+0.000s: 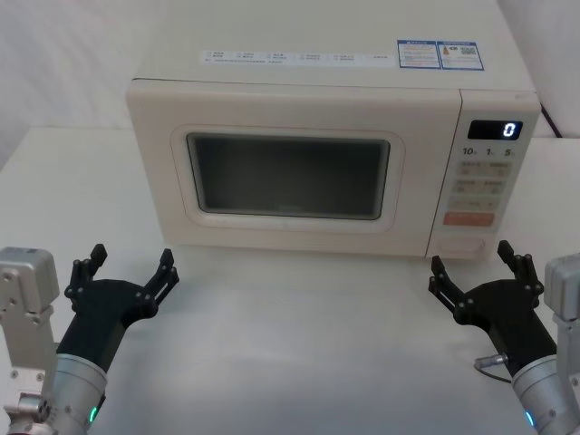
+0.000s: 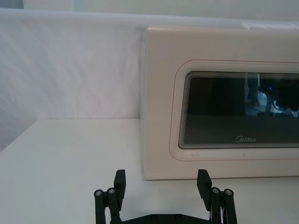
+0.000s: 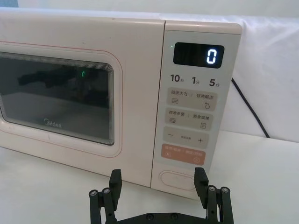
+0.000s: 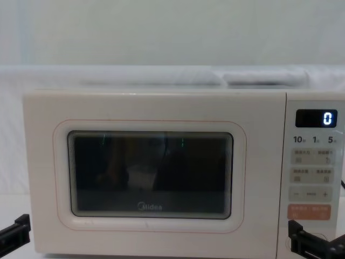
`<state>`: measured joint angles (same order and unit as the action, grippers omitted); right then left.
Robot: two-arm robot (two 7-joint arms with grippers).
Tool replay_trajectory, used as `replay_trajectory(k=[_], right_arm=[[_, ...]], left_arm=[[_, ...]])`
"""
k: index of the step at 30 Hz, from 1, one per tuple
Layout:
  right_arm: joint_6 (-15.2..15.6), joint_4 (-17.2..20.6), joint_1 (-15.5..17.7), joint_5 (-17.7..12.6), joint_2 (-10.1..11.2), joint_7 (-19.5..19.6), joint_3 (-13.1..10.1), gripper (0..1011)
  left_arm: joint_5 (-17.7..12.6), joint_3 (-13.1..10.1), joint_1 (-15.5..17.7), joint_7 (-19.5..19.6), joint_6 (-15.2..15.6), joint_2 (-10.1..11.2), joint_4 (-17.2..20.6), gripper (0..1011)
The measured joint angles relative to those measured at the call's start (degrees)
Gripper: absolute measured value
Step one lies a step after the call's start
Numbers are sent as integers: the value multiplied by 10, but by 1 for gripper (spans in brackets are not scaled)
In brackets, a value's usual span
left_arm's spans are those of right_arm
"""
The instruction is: Press the button to open the microwave door with one hand; close the microwave door with the other hand.
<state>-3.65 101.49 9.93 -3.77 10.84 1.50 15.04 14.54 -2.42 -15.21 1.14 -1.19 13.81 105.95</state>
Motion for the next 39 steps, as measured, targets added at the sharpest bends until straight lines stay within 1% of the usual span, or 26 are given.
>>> replay_trajectory(k=[39], right_arm=[[0,0,0,0,0,0,0,1002]], left_arm=[[0,0,0,0,0,0,0,1001]])
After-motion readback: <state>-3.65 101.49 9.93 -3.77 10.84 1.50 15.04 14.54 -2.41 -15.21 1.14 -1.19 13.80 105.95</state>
